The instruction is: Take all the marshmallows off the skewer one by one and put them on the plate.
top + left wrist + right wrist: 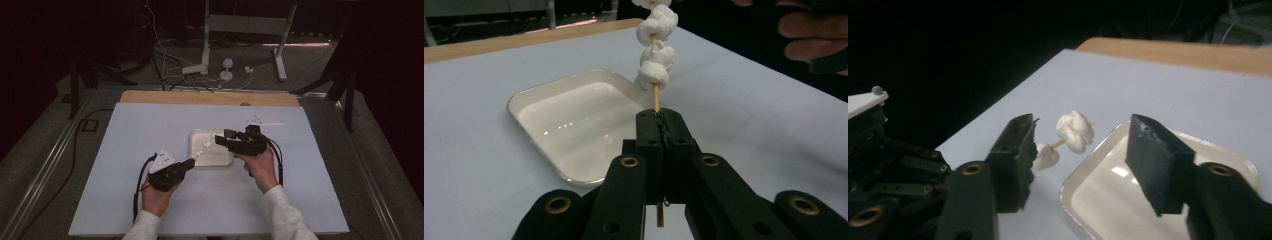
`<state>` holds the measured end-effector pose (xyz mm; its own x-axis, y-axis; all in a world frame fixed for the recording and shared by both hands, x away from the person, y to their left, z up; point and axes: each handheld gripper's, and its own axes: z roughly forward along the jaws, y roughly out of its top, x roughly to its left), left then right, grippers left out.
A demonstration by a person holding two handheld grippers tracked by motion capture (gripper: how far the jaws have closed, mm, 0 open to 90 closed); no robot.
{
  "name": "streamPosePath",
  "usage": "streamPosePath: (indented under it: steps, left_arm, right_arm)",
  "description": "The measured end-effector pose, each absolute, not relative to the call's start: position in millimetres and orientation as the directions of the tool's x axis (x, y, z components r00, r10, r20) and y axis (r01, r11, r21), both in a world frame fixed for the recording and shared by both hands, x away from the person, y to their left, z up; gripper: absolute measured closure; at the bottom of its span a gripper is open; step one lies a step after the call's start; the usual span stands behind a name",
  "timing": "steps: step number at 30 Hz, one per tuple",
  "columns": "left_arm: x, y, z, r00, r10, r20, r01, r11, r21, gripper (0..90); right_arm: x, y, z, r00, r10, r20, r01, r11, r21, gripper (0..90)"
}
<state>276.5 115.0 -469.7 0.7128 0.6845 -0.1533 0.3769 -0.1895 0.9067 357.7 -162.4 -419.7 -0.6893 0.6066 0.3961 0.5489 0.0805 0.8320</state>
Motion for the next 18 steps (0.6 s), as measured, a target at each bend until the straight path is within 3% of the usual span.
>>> streamPosePath:
  steps: [8,14,18]
  left_arm:
    - [274.4,110.9,-470.2,0.737,0.662,-0.135,0.347,-0.199,0.917,89.6]
    - [274.0,111.0,-471.3,0.747,0.653,-0.125,0.332,-0.203,0.921,89.7]
    - [273.8,110.5,-470.9,0.749,0.652,-0.119,0.328,-0.208,0.921,89.9]
  right_arm:
    - [365.8,-156.5,-425.2,-0.631,0.561,0.535,0.664,0.035,0.747,57.1]
    - [365.8,-154.8,-422.4,-0.631,0.557,0.54,0.674,0.048,0.737,72.1]
    - [364.7,-156.2,-419.3,-0.638,0.568,0.521,0.658,0.051,0.751,75.3]
